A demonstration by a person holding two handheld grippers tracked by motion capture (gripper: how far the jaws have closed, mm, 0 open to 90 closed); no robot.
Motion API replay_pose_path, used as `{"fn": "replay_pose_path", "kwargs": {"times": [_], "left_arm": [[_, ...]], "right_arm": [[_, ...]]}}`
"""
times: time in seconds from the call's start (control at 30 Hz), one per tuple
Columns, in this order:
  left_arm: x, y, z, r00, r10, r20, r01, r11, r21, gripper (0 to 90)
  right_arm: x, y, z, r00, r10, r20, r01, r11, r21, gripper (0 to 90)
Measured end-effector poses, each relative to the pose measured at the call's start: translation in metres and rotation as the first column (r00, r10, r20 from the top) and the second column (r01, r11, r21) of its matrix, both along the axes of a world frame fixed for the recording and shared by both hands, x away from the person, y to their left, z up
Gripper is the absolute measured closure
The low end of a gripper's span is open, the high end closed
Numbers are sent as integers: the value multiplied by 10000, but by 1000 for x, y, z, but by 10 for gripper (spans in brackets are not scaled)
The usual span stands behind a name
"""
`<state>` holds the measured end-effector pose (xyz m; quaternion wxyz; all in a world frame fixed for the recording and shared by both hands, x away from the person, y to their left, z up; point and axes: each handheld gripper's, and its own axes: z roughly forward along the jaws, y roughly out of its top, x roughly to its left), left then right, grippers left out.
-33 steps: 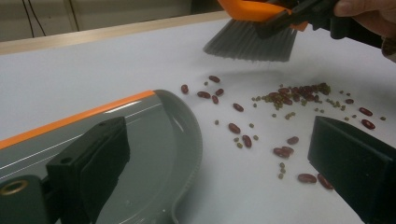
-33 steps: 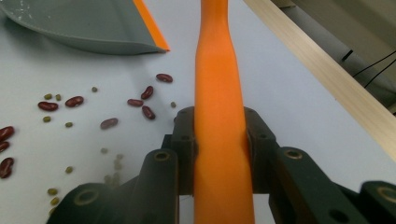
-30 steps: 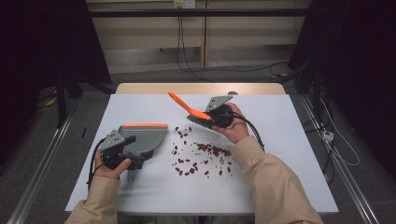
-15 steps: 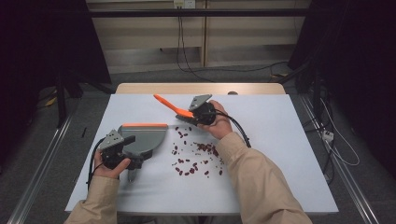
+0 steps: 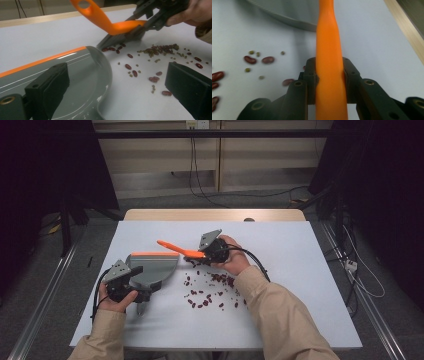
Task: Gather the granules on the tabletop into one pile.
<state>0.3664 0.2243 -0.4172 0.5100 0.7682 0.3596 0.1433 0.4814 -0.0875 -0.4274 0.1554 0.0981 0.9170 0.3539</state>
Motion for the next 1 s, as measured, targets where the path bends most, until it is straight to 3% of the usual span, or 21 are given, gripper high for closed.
{"fn": "replay_pose_path", "kwargs": {"times": [0.27,0.53,0.73,0.93,1.0], "left_arm": [[-3,5,0,9999,110,1,-110,9999,21,54],[-5,5,0,10000,43,11,-43,9999,132,53],[-4,4,-1,10000,37,-13,-37,9999,108,53],[-2,5,-2,10000,31,-74,-31,10000,34,53],[-2,6,-3,9999,46,-111,-45,10000,67,53]], "right_arm": [[-25,-10,4,9963,848,-159,-849,9963,-97,709],[-43,-20,6,9954,920,-260,-915,9956,210,710],[-35,-24,13,9991,434,18,-434,9943,972,711],[-15,-7,13,9991,381,165,-393,9964,756,710],[-12,2,8,9989,473,70,-476,9978,468,711]]}}
